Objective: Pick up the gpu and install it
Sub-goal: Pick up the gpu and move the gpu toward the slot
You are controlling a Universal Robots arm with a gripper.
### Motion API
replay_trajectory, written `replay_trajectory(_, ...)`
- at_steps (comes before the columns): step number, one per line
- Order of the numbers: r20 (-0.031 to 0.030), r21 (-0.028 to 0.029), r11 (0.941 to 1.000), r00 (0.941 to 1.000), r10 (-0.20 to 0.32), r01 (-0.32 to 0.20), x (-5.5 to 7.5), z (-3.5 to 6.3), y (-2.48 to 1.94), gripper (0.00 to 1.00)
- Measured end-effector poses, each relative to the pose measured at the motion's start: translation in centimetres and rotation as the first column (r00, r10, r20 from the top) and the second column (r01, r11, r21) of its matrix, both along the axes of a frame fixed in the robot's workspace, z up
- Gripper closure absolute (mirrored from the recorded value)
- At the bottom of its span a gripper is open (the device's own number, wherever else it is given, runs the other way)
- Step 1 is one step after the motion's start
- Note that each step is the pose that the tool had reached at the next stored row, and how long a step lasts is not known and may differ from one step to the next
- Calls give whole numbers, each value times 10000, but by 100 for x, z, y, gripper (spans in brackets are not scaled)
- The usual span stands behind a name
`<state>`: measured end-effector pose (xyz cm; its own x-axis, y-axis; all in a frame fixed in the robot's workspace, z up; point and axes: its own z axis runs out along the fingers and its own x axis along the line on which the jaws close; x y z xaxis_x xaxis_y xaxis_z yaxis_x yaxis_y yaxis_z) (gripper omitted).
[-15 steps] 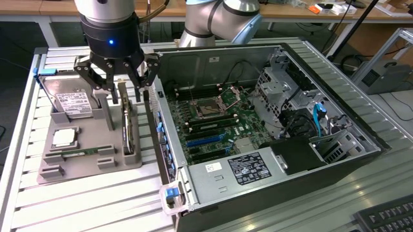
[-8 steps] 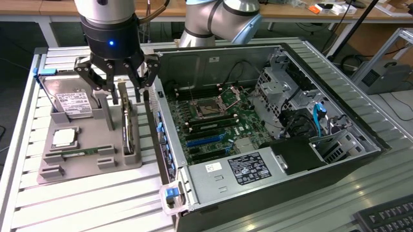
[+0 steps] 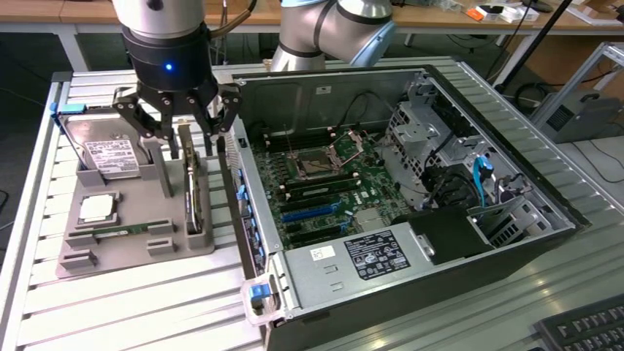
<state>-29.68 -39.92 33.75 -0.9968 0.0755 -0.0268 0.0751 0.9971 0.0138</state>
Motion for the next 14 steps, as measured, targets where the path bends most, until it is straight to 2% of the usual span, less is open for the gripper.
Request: replay_trajectory(14,1,0,10000,10000,0,0,0,-33,0,52)
